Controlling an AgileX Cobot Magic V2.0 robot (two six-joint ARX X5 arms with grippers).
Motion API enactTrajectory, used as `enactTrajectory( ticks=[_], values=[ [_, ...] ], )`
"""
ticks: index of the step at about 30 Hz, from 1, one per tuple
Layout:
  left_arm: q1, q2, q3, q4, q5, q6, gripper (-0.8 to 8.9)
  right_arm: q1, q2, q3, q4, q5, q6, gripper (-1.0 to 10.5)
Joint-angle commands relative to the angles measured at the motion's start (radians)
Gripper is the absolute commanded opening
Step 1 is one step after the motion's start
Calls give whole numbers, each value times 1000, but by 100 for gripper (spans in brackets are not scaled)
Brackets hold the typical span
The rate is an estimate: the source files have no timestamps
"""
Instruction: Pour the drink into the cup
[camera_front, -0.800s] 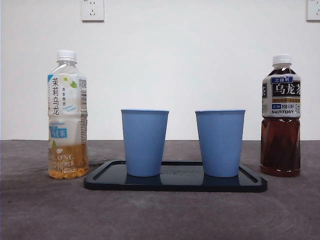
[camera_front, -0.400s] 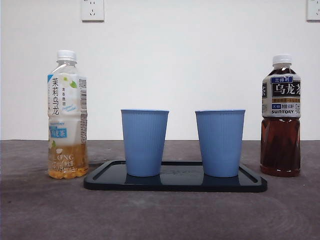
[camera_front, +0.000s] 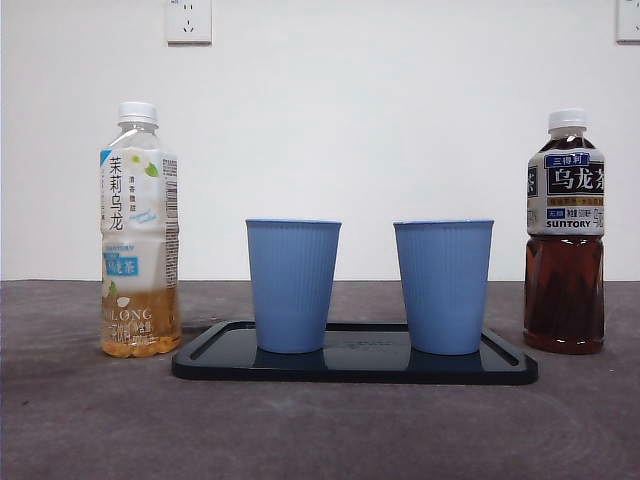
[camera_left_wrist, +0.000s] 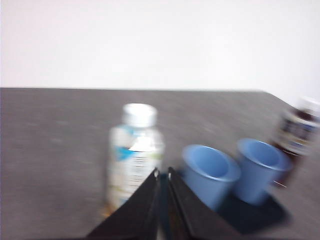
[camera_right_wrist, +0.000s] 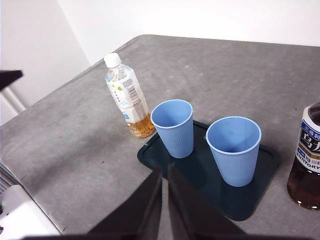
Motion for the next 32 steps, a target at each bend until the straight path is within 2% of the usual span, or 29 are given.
enactTrajectory(
  ticks=[1, 6, 12, 19, 32],
  values=[
    [104, -58, -117, 91, 0, 27, 21, 4, 4, 16, 11, -2, -5, 18],
    [224, -161, -313, 141, -10, 49, 21, 4, 4, 16, 11, -2, -5, 18],
    [260, -238, -455, 161, -69, 61, 21, 4, 4, 16, 11, -2, -5, 18],
    [262, -238, -504, 184, -82, 113, 21, 4, 4, 16, 17, -2, -5, 18],
    [262, -238, -504, 182, -86, 117, 21, 4, 4, 16, 18, -2, -5, 18]
  ],
)
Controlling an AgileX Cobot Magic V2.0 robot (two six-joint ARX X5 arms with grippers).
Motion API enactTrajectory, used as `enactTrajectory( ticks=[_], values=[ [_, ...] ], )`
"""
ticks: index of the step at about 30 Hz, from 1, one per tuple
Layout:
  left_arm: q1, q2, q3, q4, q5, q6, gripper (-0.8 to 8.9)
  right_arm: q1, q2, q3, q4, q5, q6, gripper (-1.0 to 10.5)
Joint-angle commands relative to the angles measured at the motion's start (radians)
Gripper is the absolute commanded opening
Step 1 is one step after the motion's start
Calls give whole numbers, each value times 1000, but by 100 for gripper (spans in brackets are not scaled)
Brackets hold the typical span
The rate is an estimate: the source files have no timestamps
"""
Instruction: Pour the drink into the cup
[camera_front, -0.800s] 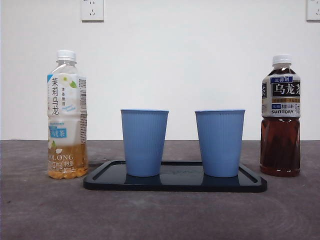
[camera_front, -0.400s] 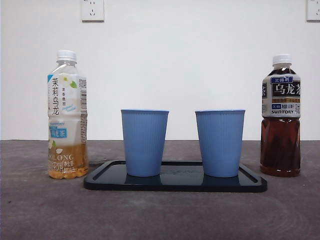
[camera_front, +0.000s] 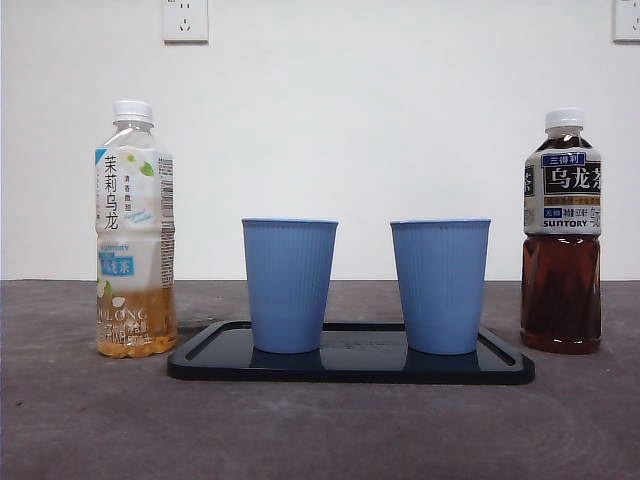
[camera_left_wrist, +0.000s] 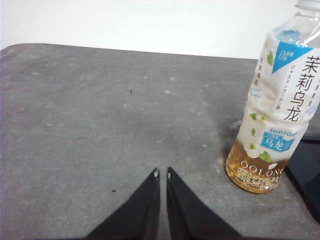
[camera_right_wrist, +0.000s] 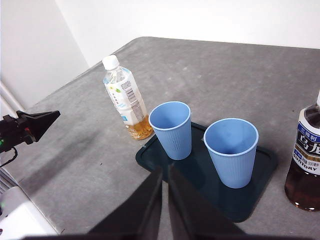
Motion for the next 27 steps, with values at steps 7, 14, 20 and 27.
enactTrajectory(
  ticks=[7, 14, 20, 27],
  values=[
    [1, -2, -20, -7, -3, 11, 21, 4, 3, 16, 11, -2, -5, 18],
    [1, -2, -20, -7, -3, 12, 21, -10, -10, 7, 27, 18, -35, 18],
    [1, -2, -20, -7, -3, 12, 21, -120, -88, -202, 421, 46, -94, 18],
    [1, -2, -20, -7, -3, 12, 21, -188, -268, -542, 787, 168, -107, 18]
  ],
)
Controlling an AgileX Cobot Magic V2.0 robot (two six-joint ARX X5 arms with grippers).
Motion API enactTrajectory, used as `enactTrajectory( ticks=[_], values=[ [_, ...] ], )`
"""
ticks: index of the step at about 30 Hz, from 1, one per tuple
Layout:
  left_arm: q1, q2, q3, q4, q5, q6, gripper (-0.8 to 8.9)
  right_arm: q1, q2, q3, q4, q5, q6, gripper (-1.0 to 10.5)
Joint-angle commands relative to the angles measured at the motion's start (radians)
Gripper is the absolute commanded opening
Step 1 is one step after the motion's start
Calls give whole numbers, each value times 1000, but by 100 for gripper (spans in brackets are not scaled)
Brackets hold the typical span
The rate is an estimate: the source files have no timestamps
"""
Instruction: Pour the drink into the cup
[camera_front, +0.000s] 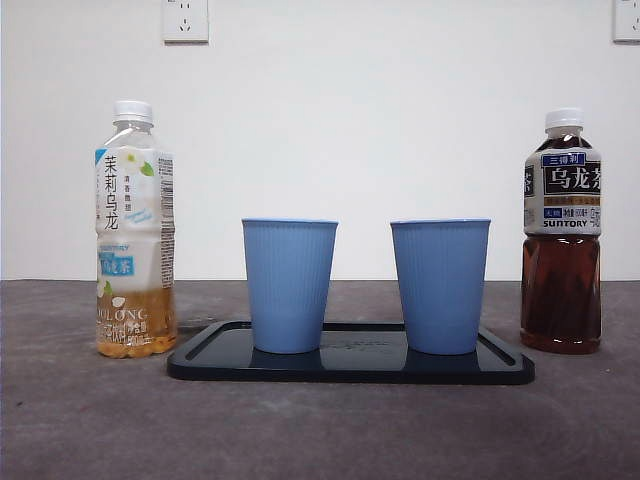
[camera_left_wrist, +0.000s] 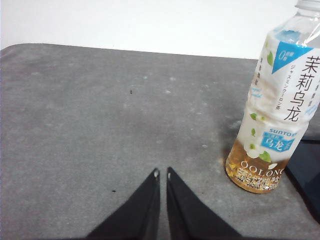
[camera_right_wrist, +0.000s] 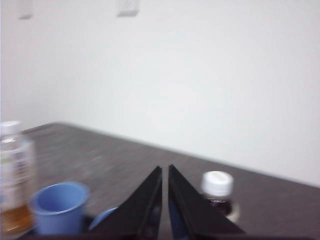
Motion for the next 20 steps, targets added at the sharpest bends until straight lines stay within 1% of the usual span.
enactTrajectory(
  ticks=[1, 2, 4, 6, 7, 9, 14, 17, 20],
  values=[
    [1, -2, -20, -7, -3, 12, 21, -7, -66, -90, 26, 111, -20, 18],
    [1, -2, -20, -7, -3, 12, 21, -9, -80, -111, 19, 148, -19, 18],
    [1, -2, -20, -7, -3, 12, 21, -10, -121, -169, -11, 262, -18, 18],
    [1, -2, -20, -7, -3, 12, 21, -10, -146, -212, -34, 351, -15, 18],
    [1, -2, -20, -7, -3, 12, 21, -10, -155, -229, -42, 382, -13, 18],
    [1, -2, -20, -7, -3, 12, 21, -10, -171, -267, -43, 414, -6, 18],
    [1, -2, -20, -7, -3, 11, 21, -10, -187, -348, -51, 444, -2, 17],
    [1, -2, -20, -7, -3, 12, 21, -11, -187, -351, -160, 472, -3, 17],
    [1, -2, -20, -7, -3, 12, 21, -11, -187, -351, -178, 493, -17, 17]
  ],
)
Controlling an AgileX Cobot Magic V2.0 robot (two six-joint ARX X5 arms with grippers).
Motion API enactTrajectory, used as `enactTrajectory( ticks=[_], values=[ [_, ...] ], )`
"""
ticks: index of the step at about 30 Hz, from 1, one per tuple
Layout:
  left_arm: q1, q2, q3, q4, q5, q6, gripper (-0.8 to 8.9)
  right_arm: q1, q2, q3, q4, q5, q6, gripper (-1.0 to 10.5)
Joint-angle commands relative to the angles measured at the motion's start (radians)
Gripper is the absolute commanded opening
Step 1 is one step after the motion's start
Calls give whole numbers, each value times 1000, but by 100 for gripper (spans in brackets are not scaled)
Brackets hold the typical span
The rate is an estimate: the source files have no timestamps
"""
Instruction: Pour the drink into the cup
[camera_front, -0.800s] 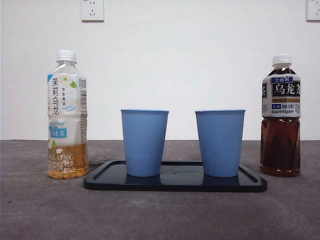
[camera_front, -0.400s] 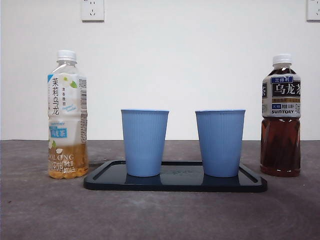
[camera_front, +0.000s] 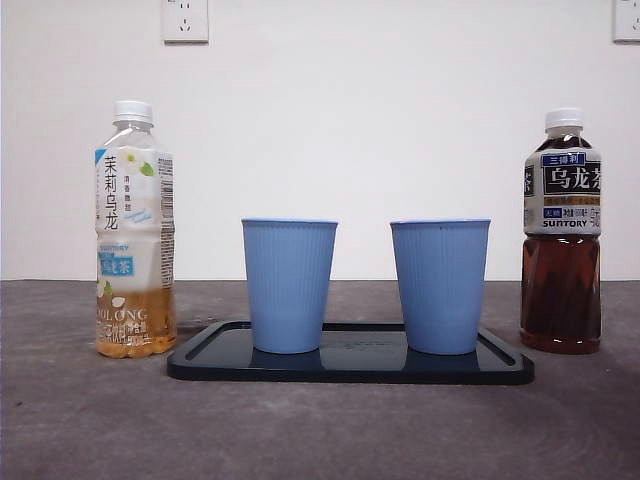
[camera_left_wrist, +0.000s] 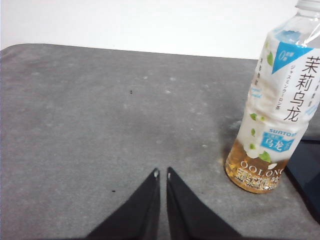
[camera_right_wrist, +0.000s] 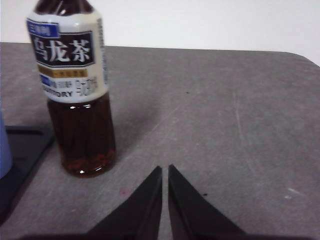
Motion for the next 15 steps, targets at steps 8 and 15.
enactTrajectory(
  ticks=[8, 15],
  values=[
    [1, -2, -20, -8, -3, 12, 21, -2, -3, -6, 8, 10, -11, 17],
    [1, -2, -20, -8, -3, 12, 21, -2, -3, -6, 10, 10, -11, 17]
  ],
)
